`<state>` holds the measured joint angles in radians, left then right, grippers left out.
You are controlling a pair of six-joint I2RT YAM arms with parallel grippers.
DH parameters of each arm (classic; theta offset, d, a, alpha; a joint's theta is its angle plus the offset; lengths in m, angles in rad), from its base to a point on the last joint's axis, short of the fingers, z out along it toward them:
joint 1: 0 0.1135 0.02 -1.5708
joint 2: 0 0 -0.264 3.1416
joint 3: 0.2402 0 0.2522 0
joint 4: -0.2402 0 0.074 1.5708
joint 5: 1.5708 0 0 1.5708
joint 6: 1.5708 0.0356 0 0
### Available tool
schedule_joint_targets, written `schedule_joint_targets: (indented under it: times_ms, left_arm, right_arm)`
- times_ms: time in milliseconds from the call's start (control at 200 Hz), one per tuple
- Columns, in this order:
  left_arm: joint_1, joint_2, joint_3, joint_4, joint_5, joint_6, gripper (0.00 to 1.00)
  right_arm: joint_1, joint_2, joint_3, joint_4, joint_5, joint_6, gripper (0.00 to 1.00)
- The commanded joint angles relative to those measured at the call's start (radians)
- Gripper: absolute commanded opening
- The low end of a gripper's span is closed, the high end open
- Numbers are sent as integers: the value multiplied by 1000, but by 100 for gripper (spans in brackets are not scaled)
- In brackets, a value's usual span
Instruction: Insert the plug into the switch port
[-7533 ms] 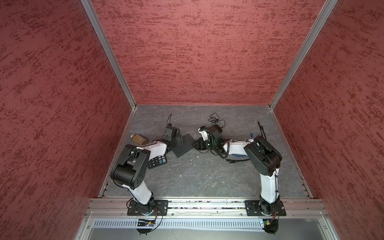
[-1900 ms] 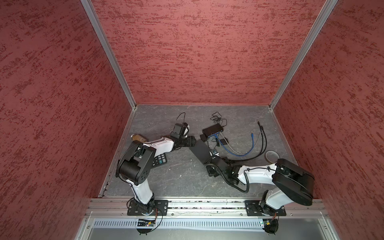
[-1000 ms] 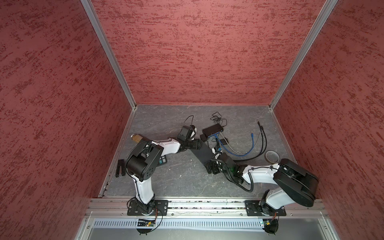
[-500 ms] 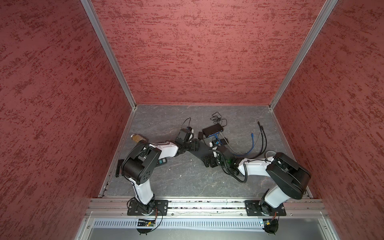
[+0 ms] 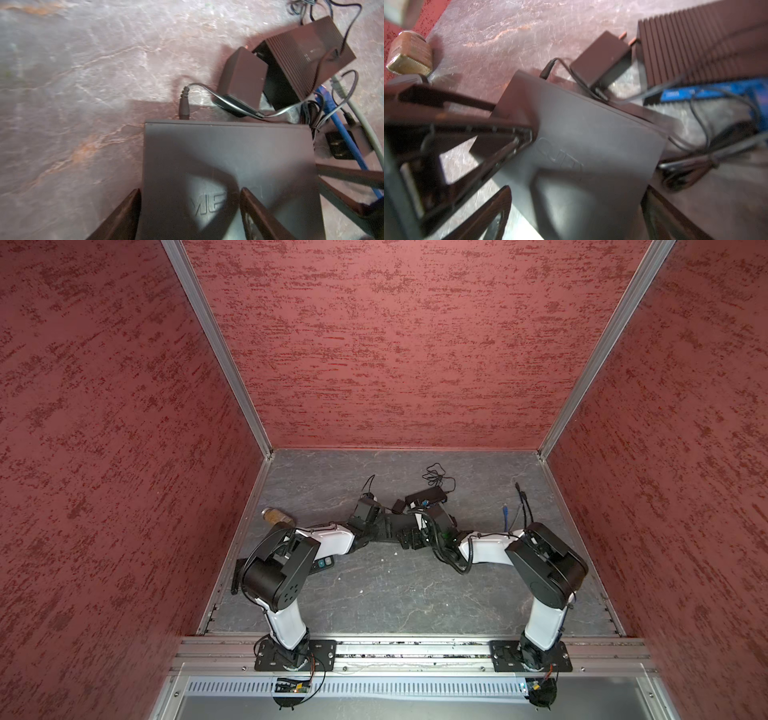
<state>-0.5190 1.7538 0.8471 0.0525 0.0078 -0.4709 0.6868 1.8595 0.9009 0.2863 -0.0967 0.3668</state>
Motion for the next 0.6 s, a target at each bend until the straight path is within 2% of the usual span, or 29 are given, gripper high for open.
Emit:
schedule_joint_targets:
  times_ms: [0, 205, 421, 596]
  left_arm:
    - [-27, 32, -33, -82, 113, -54, 75]
    - [-23, -3, -42, -73, 105, -47, 75]
    - [-18, -52, -49, -62, 105, -31, 76]
    - [-11, -87, -43, -70, 99, -12, 76]
  right_arm:
    - [33, 13, 74, 109, -169, -44, 97]
    - [20, -28, 63, 68, -109, -85, 99]
    - [13, -154, 17, -24, -30, -147, 99]
    - [12, -294, -100, -25, 58, -166, 99]
